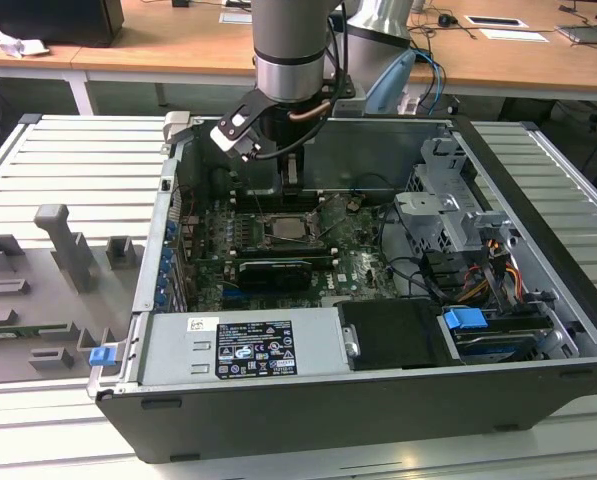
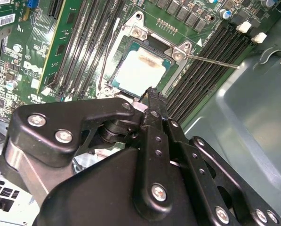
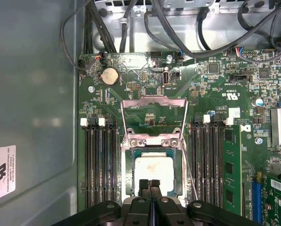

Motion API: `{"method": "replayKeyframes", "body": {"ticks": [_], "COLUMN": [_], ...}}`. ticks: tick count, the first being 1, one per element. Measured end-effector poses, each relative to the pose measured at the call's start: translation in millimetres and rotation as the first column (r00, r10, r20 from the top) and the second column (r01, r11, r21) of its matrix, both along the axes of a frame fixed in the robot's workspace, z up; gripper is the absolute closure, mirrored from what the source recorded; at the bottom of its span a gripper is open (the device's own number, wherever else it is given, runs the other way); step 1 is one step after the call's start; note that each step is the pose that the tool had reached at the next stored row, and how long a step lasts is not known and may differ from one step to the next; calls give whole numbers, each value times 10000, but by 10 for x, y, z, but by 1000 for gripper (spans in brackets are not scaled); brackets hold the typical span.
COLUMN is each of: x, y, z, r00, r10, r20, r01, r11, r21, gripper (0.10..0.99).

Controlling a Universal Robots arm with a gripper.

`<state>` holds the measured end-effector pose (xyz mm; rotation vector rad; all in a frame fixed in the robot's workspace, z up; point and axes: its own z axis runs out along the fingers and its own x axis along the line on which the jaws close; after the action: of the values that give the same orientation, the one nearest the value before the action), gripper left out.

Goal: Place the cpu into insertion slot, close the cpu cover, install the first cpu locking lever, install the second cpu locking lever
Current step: 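Close the cpu cover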

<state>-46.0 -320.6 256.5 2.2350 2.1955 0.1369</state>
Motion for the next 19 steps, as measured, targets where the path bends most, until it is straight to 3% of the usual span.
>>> {"method": "replayKeyframes", "body": {"ticks": [19], "x": [0], "y": [0], "z": [36], "r00": [10000], "r10": [1], "r20": [0], "r01": [-1], "r11": [10000], "r21": [0], "gripper": [980]}}
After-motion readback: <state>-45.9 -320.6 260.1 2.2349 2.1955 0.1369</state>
